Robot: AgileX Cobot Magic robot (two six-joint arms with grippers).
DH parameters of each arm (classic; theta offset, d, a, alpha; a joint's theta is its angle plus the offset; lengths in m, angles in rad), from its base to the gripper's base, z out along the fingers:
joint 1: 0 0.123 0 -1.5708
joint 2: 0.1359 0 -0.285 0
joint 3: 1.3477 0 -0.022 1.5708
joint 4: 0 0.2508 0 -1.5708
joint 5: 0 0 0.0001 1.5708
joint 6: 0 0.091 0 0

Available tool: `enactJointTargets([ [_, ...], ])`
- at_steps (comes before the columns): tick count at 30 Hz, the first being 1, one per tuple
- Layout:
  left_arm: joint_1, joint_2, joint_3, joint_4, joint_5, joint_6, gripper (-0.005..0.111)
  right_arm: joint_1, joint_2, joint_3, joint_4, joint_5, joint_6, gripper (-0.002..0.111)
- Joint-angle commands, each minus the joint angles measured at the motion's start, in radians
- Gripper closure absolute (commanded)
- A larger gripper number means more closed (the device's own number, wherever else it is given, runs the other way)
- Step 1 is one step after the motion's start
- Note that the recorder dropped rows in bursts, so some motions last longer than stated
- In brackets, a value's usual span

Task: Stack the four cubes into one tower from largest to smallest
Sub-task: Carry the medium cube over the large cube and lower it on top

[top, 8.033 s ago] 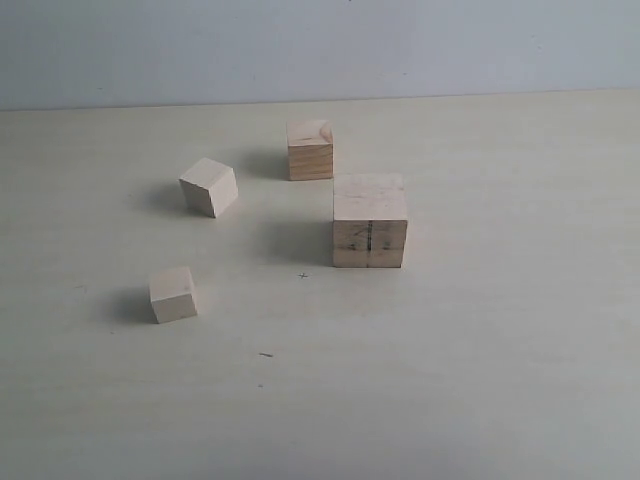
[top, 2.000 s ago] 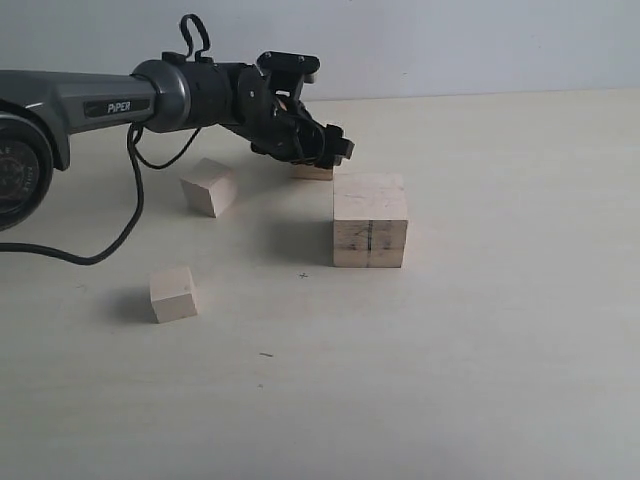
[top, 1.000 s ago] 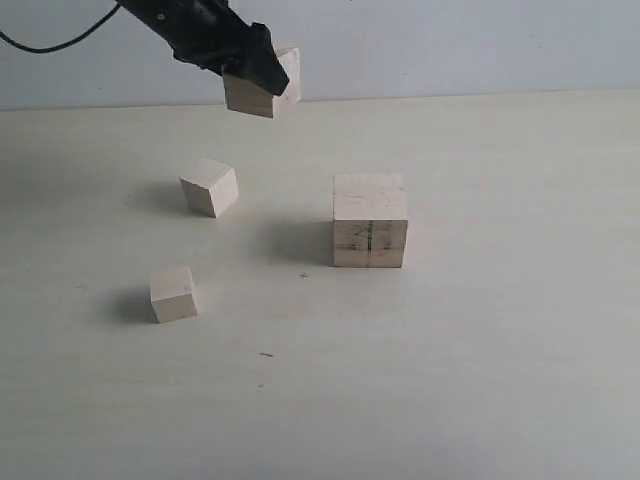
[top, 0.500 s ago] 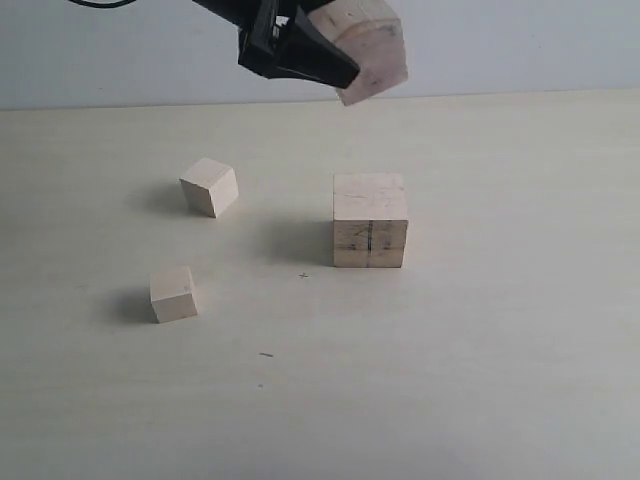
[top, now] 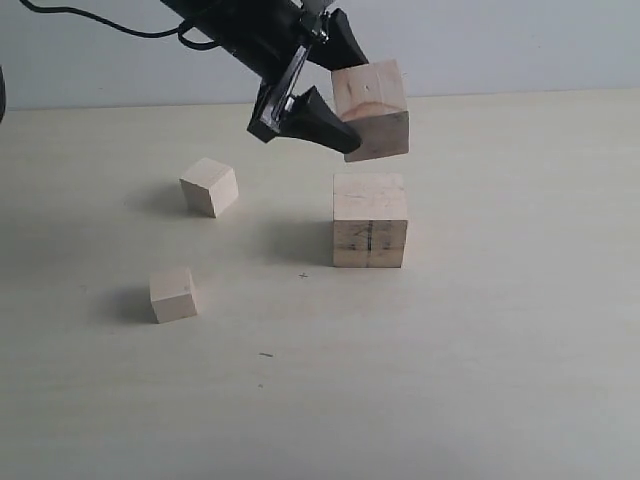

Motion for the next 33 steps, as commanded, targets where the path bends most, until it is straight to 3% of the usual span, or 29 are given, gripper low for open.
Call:
enactJointTargets([
  [1, -0.001, 0.042, -0.001, -0.052, 0.001, 0.102, 0.107, -0.005, 0.001, 0.005, -0.002, -0.014, 0.0, 0.108],
  [5, -0.001, 0.082, -0.001, -0.09, 0.001, 0.1, 0.107, -0.005, 0.001, 0.005, -0.002, -0.014, 0.0, 0.108],
  [10, -0.005, 0.088, -0.009, -0.172, -0.036, -0.109, 0.107, -0.005, 0.001, 0.005, -0.002, -0.014, 0.0, 0.108],
  [13, -0.011, 0.088, -0.029, -0.085, -0.119, -0.25, 0.107, -0.005, 0.001, 0.005, -0.002, -0.014, 0.0, 0.108],
  [16, -0.022, 0.088, -0.065, 0.09, -0.111, -0.362, 0.107, -0.005, 0.001, 0.005, -0.002, -0.014, 0.0, 0.108],
  [19, -0.024, 0.088, -0.094, 0.172, -0.07, -0.368, 0.107, -0.005, 0.001, 0.005, -0.002, -0.014, 0.0, 0.108],
  [24, -0.022, 0.097, -0.103, 0.17, -0.032, -0.349, 0.107, -0.005, 0.001, 0.005, -0.002, -0.014, 0.0, 0.108],
  [33, -0.022, 0.147, -0.119, 0.08, -0.024, -0.28, 0.107, -0.005, 0.001, 0.005, -0.002, -0.014, 0.0, 0.108],
])
